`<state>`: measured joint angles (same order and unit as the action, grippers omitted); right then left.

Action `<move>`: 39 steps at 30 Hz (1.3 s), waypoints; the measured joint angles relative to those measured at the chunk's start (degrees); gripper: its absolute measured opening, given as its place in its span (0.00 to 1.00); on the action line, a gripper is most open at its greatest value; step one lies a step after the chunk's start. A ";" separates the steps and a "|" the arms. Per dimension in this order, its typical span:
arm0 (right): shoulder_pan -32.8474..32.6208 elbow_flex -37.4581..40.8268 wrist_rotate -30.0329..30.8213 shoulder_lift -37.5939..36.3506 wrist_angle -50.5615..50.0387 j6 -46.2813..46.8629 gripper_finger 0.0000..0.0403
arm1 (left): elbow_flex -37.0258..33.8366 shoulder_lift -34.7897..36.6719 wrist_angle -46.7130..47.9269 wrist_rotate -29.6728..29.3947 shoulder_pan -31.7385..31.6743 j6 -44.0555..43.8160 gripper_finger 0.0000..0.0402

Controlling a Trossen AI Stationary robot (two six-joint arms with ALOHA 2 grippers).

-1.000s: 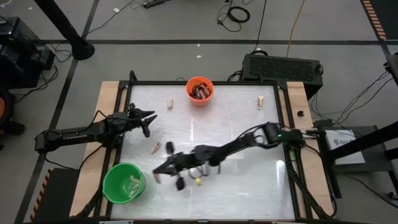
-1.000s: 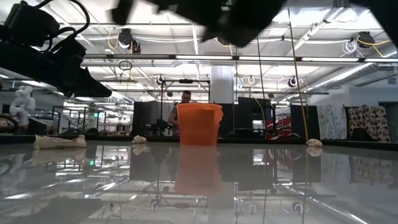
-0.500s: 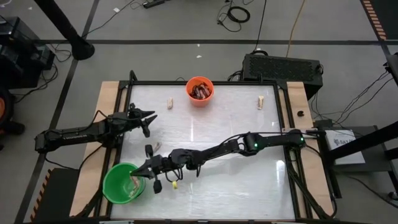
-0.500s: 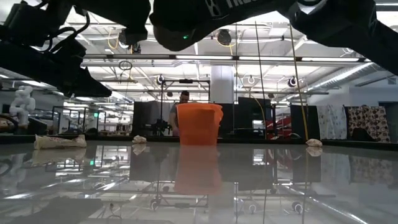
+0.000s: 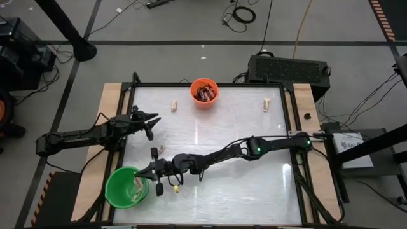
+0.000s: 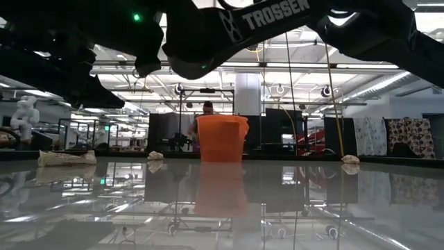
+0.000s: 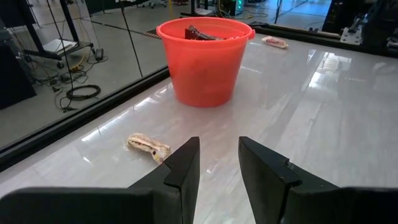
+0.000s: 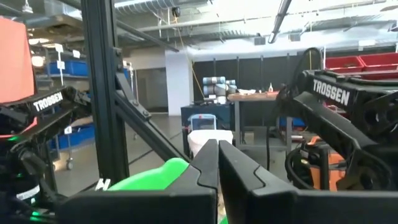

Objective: Sort candy by brand, put in halloween buckets
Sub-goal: Put the white chocolate bar into the green bucket

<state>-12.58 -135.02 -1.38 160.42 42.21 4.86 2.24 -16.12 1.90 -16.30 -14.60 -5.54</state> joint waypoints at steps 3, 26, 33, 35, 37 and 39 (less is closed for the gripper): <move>0.00 0.00 0.01 0.00 -1.62 -0.88 0.00 | 0.00 0.00 -0.01 0.01 -0.01 0.00 0.29; 0.13 0.09 -0.43 -3.51 -14.46 -8.17 0.30 | 0.00 0.00 -0.01 0.01 -0.01 0.00 0.29; 0.17 0.07 -0.12 -19.60 -50.99 -20.24 0.33 | 0.00 0.00 -0.01 0.01 -0.01 0.00 0.29; 0.47 -0.04 0.65 -24.91 -61.21 -22.78 0.33 | 0.00 0.02 -0.03 0.00 0.01 0.00 0.29; 1.02 -0.04 3.68 -29.62 -70.31 -23.45 0.33 | 0.00 0.02 -0.03 -0.01 -0.02 0.00 0.29; 2.10 -0.04 7.21 -33.76 -78.76 -22.64 0.32 | 0.00 0.00 -0.03 0.00 -0.01 0.00 0.29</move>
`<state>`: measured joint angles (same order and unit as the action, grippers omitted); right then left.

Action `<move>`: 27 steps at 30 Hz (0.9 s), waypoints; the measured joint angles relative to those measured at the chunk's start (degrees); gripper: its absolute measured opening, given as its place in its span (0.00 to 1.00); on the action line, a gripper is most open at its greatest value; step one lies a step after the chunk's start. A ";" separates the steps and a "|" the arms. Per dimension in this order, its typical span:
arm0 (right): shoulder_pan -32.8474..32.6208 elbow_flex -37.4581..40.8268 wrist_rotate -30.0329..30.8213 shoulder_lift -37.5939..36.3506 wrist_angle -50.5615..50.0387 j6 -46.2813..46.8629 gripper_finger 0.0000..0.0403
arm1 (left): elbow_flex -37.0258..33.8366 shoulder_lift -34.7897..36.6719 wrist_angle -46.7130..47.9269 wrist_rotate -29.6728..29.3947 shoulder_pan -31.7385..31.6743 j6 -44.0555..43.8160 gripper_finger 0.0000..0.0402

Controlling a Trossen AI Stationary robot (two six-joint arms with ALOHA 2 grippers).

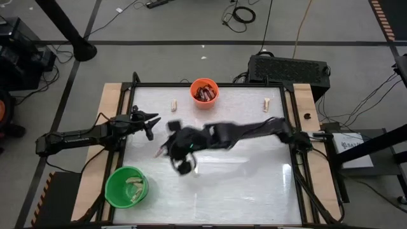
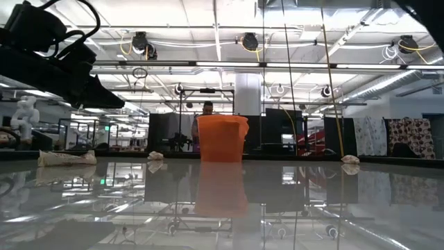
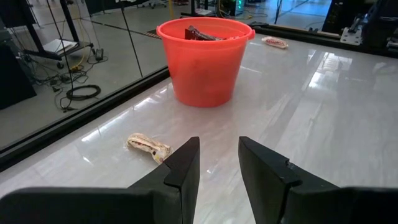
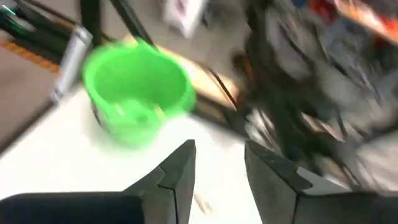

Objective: Sort candy by brand, put in halloween buckets
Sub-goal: Put the white chocolate bar into the green bucket

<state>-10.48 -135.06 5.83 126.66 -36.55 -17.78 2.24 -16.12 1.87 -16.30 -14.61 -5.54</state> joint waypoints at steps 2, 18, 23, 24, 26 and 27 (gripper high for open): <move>1.74 0.00 1.31 -3.34 -7.81 2.74 0.32 | 0.00 0.02 0.00 0.00 0.02 0.00 0.29; 24.96 5.96 1.99 -9.73 -53.60 16.85 0.32 | 0.00 0.02 0.00 -0.01 0.00 0.00 0.29; 37.55 15.28 2.36 -11.46 -53.32 26.89 0.32 | 0.00 0.00 0.00 0.01 0.00 0.00 0.29; 40.26 17.71 2.74 -11.71 -53.37 29.18 0.32 | 0.00 0.02 -0.04 0.01 0.00 0.00 0.29; 44.83 23.01 4.81 -12.48 -53.44 32.66 0.32 | 0.00 -0.04 0.03 -0.01 0.00 0.00 0.29; 47.26 25.77 5.42 -12.96 -53.48 33.64 0.32 | 0.00 -0.03 0.04 -0.01 0.01 0.00 0.29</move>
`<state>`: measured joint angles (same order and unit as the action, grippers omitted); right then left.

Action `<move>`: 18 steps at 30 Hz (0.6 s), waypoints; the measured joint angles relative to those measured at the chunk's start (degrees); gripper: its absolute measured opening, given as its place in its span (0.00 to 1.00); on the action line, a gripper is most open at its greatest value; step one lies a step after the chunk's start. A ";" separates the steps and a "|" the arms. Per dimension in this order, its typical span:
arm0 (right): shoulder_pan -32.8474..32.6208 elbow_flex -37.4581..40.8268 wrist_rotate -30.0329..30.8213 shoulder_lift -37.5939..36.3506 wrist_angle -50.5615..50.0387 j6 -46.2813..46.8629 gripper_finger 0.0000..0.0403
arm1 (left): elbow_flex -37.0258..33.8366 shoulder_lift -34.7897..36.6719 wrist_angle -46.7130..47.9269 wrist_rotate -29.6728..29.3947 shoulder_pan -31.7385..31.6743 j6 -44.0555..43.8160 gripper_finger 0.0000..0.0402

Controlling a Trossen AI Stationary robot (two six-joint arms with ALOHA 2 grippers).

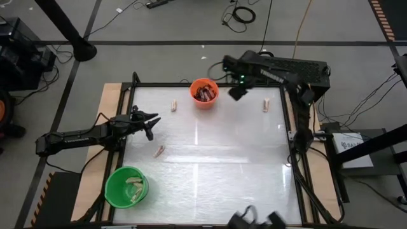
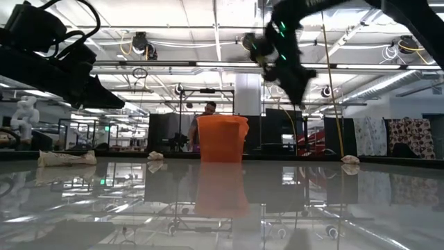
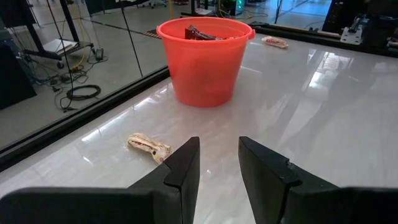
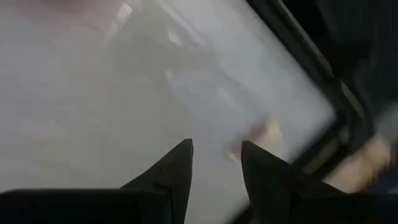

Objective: Sort candy by brand, put in halloween buckets
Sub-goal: Put the white chocolate bar into the green bucket

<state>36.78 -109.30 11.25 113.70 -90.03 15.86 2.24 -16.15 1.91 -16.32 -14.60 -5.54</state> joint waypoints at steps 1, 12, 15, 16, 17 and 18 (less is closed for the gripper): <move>2.14 3.02 0.68 -0.52 0.09 0.80 0.32 | 0.00 0.04 -0.06 -0.01 0.01 0.00 0.29; 20.10 35.94 -0.80 -12.16 27.89 -1.78 0.32 | 0.00 0.03 -0.04 0.00 0.01 0.00 0.29; 21.98 42.26 -5.11 -15.30 34.07 -3.06 0.32 | 0.00 0.03 -0.04 0.00 0.01 0.00 0.29; 22.40 44.10 -5.33 -15.92 36.11 -3.33 0.32 | 0.00 0.03 -0.04 0.00 -0.01 0.00 0.29; 22.84 45.75 -5.27 -16.44 38.08 -3.40 0.32 | 0.00 0.03 -0.04 0.00 0.00 0.00 0.29; 23.38 47.29 -4.87 -17.00 39.72 -3.31 0.32 | 0.00 0.03 -0.04 0.00 -0.01 0.00 0.29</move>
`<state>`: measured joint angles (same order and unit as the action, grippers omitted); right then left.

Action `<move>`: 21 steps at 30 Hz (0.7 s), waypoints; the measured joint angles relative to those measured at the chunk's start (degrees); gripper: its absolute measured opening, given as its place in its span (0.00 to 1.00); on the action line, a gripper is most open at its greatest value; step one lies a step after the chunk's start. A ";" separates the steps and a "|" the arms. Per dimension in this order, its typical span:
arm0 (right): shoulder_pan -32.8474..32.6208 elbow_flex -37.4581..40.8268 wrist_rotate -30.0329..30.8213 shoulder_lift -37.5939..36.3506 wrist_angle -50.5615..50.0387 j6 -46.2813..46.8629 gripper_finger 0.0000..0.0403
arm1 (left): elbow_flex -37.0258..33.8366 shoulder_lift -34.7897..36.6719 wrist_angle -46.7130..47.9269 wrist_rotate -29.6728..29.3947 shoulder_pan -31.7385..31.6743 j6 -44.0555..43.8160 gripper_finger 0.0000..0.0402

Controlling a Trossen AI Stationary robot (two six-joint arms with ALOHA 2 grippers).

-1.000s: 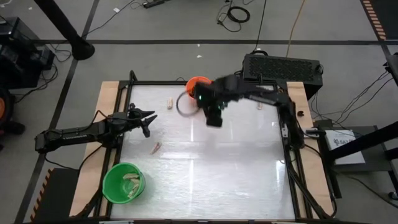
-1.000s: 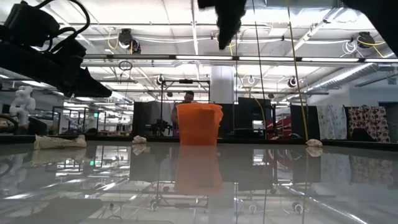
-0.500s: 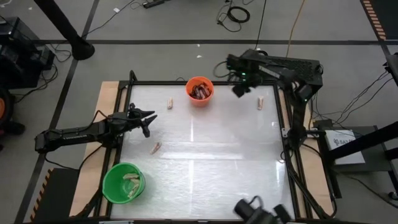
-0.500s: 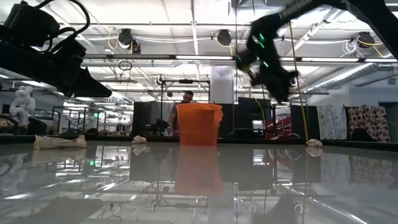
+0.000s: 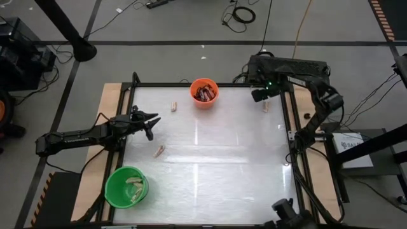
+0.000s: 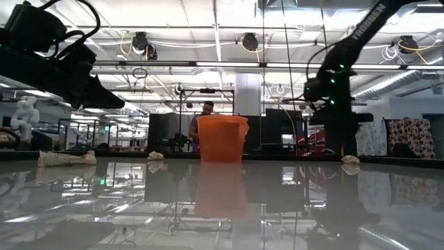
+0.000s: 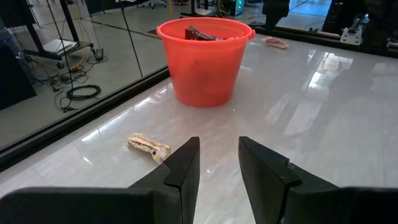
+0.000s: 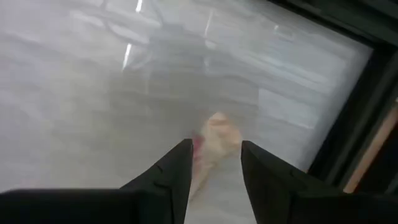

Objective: Sort candy by brand, put in halloween buckets
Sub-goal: Put the white chocolate bar into the green bucket

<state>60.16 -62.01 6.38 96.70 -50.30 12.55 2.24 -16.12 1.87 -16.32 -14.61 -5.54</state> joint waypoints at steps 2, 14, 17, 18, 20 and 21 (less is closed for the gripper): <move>0.80 2.73 1.47 -0.82 3.87 0.01 0.32 | 0.00 0.00 0.00 0.00 0.01 0.00 0.29; -0.23 6.17 1.14 -1.66 8.54 3.77 0.32 | 0.00 0.00 0.00 0.00 0.01 0.00 0.29; -1.26 7.20 2.06 -1.57 8.86 3.29 0.32 | 0.00 0.01 0.00 0.00 0.02 0.00 0.29; -1.65 7.37 3.04 -1.57 9.31 3.34 0.32 | 0.00 0.00 0.00 0.00 0.02 0.00 0.29; -2.37 7.70 4.04 -1.50 10.03 4.07 0.32 | 0.00 0.02 0.00 0.00 0.00 0.00 0.29; -2.67 7.73 4.18 -1.28 10.14 4.47 0.32 | 0.00 0.01 0.00 0.00 0.00 0.00 0.29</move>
<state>57.49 -54.28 10.56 95.42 -40.16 17.02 2.24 -16.11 1.87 -16.32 -14.61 -5.54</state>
